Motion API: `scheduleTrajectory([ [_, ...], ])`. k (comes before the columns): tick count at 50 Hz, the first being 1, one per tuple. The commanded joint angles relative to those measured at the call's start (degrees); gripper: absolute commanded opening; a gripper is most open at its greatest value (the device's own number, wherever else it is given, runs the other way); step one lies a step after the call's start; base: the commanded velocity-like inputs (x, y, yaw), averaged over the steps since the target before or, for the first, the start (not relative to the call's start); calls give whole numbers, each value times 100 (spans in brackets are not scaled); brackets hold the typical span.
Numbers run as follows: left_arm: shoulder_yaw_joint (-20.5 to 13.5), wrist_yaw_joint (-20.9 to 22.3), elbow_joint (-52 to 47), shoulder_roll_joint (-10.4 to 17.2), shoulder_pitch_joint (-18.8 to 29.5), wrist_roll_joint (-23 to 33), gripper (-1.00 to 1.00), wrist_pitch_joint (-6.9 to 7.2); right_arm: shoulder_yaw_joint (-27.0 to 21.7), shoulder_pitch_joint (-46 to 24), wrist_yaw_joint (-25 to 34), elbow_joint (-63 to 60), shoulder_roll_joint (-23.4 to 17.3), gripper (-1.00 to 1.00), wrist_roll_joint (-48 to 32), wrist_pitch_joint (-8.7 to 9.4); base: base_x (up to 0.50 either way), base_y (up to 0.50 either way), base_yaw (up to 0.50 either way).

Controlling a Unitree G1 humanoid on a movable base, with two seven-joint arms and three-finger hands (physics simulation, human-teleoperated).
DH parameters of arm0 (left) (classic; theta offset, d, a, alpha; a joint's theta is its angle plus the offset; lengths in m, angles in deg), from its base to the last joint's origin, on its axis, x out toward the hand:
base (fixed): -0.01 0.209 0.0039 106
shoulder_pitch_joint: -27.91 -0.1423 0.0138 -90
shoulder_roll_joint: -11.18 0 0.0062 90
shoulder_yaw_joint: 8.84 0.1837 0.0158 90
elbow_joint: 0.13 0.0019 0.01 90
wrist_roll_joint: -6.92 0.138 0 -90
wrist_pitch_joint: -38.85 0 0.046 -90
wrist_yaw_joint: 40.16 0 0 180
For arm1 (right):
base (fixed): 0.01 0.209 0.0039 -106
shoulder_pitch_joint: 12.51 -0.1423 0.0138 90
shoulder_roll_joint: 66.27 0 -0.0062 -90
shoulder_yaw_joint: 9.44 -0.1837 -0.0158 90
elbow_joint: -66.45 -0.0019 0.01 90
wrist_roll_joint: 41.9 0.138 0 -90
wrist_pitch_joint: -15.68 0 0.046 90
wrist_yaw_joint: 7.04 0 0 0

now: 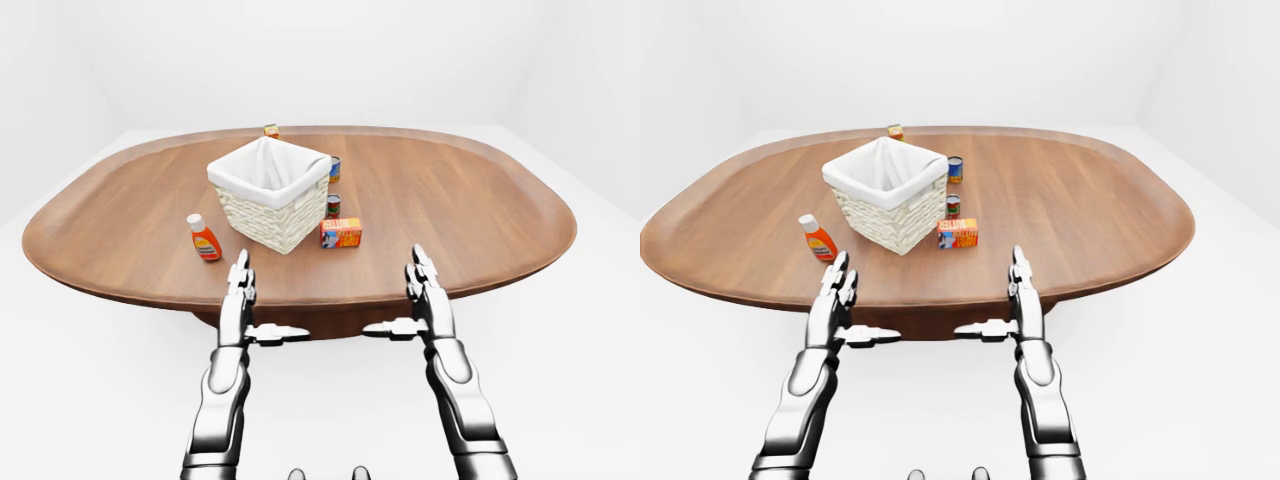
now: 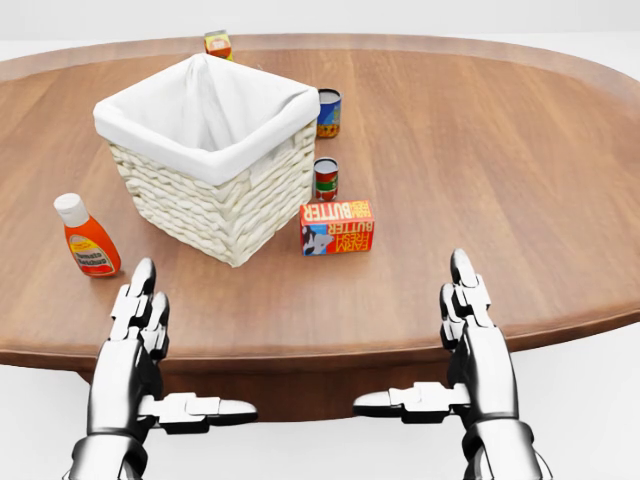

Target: Pick up the butter and put it in the basket.

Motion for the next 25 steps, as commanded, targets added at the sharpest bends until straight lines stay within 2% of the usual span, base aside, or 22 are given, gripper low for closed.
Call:
scheduleTrajectory([
  [1,-123,80,94,58,-17,-61,100,-26,-141,-50,46,-110,-54,100,171,249,0,0,0],
  [9,-223,37,-86,97,77,-163,100,223,-131,-154,15,-412,-58,100,238,411,0,0,0],
  [10,-241,35,-137,108,103,-181,100,279,-136,-172,13,-468,-61,100,255,411,0,0,0],
  [11,-272,37,-220,148,162,-178,100,397,-131,-202,21,-561,-68,100,264,411,0,0,0],
  [13,-338,25,-340,164,206,-228,100,506,-138,-239,16,-666,-69,100,291,411,0,0,0],
  [25,-548,86,-1106,350,408,-173,100,522,-159,-603,-116,-1437,-87,100,483,411,0,0,0],
])
